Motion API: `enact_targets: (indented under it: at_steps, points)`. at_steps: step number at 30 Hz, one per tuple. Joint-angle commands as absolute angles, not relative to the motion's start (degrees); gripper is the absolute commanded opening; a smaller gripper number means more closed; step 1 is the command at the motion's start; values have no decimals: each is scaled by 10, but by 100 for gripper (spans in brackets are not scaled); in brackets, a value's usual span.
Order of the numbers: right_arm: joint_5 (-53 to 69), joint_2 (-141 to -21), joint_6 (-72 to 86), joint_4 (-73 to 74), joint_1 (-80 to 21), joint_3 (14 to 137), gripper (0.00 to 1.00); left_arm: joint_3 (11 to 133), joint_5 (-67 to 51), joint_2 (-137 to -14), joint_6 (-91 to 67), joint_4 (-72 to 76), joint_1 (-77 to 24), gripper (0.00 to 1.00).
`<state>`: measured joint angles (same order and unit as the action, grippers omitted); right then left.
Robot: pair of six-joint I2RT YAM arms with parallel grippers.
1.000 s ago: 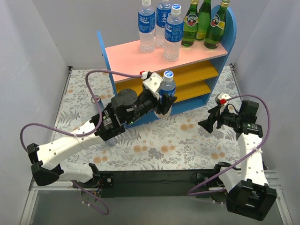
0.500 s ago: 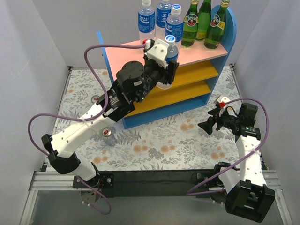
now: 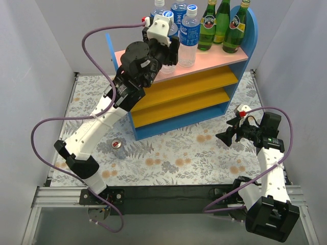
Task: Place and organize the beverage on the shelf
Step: Place the drink on the shelf.
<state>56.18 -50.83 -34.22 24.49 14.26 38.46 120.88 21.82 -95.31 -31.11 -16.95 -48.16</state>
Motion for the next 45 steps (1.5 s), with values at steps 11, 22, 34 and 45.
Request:
enact_targets:
  at_steps: [11, 22, 34, 45]
  points:
    - [587, -508, -338, 229, 151, 380, 97, 1285, 175, -986, -352, -138, -418, 0]
    - [592, -510, -338, 229, 154, 379, 97, 1288, 172, -994, -367, -156, -411, 5]
    - [597, -511, -338, 230, 157, 379, 97, 1276, 162, -974, -380, -164, -411, 41]
    - [602, -513, -338, 230, 161, 379, 97, 1277, 156, -964, -379, -170, -411, 64]
